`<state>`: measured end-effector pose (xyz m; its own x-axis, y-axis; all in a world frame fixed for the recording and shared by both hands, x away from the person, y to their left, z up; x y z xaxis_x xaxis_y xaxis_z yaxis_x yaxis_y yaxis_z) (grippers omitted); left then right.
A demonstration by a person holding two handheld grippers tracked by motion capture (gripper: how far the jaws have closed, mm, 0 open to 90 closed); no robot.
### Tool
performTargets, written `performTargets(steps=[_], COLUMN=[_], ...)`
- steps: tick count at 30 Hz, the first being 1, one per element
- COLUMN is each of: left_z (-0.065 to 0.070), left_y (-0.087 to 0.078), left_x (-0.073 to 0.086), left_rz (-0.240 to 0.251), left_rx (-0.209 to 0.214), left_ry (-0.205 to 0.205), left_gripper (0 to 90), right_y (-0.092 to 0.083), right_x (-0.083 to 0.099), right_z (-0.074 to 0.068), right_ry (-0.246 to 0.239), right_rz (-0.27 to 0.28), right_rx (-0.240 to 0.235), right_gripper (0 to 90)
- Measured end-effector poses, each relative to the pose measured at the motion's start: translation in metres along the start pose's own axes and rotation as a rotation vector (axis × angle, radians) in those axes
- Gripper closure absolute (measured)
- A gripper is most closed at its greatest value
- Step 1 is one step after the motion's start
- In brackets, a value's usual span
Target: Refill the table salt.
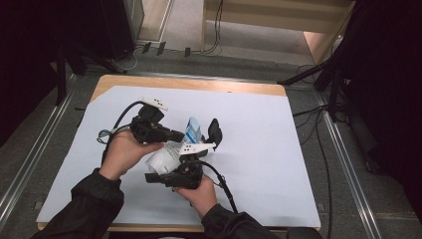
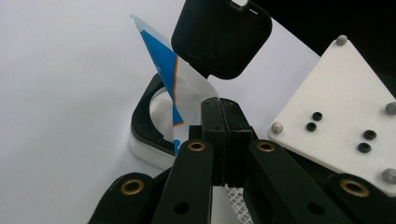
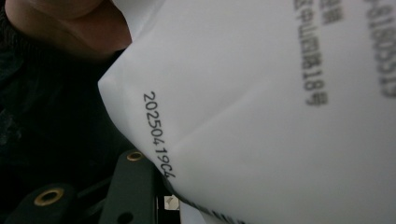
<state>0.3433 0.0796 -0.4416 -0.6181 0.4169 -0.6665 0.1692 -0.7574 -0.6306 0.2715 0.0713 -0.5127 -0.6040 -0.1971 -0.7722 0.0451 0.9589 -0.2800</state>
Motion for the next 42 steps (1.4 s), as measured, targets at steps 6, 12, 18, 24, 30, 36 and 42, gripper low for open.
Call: performTargets(steps=[6, 12, 18, 24, 30, 36, 42], left_z=[0.000, 0.000, 0.000, -0.001, -0.003, -0.003, -0.004], left_y=[0.000, -0.001, -0.003, -0.006, -0.007, -0.006, -0.005], left_x=[0.000, 0.000, -0.001, -0.001, -0.001, -0.001, -0.002], left_rz=[0.000, -0.003, 0.014, 0.016, 0.019, 0.014, 0.014], left_rx=[0.002, 0.005, 0.003, 0.008, 0.007, -0.005, -0.014], left_ry=[-0.002, -0.004, -0.006, -0.009, -0.012, -0.004, -0.003], left_gripper=[90.0, 90.0, 90.0, 90.0, 90.0, 90.0, 90.0], right_y=[0.001, 0.000, -0.003, -0.004, -0.007, -0.009, -0.009], right_x=[0.001, 0.002, -0.002, -0.003, -0.003, -0.002, -0.001], right_z=[0.000, 0.000, -0.004, -0.006, -0.009, -0.008, -0.007], right_ry=[-0.023, -0.039, -0.009, -0.003, 0.013, 0.017, 0.017], right_rz=[-0.005, -0.014, 0.013, 0.028, 0.043, 0.049, 0.048], right_rx=[0.008, 0.015, -0.037, -0.045, -0.060, -0.056, -0.053], right_gripper=[51.8, 57.3, 62.8, 63.5, 64.3, 64.6, 65.1])
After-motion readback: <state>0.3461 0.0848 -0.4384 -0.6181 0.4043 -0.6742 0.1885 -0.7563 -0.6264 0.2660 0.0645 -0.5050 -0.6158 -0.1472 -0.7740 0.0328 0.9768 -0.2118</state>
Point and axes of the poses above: each handheld gripper's, and its own axes: y roughly forward along the jaws, x roughly out of its underside, z roughly to its right, the point moved 9 cm from there along y, roughly forward along the jaws, and after that the axes turned 5 degrees about x, right-handed, at the moved point
